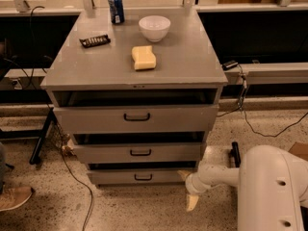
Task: Open bottom drawer
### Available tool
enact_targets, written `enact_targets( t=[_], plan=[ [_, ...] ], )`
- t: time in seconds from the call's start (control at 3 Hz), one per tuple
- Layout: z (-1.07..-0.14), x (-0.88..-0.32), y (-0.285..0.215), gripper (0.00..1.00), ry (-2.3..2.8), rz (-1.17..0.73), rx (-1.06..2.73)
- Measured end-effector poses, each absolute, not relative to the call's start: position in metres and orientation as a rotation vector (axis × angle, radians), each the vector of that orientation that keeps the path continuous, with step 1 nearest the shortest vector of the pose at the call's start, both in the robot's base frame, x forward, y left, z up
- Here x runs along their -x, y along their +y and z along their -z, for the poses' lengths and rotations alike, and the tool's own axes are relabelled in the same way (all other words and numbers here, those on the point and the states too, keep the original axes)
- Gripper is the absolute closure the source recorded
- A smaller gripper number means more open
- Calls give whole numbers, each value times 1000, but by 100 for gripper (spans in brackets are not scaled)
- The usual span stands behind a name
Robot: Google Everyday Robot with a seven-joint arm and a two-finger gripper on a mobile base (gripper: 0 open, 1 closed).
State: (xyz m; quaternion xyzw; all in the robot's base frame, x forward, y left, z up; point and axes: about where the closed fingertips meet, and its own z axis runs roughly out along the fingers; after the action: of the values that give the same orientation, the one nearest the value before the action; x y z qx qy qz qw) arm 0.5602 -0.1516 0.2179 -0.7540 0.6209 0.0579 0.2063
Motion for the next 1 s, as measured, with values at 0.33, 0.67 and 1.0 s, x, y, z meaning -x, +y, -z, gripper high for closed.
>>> enact_targets(
  t=[0.33, 0.67, 1.0],
  plan=[
    [-210, -575, -157, 0, 1758, -112, 2063],
    [-202, -595, -158, 0, 1771, -69, 2032],
    [-185, -612, -158, 0, 1796, -70, 2007]
  ],
)
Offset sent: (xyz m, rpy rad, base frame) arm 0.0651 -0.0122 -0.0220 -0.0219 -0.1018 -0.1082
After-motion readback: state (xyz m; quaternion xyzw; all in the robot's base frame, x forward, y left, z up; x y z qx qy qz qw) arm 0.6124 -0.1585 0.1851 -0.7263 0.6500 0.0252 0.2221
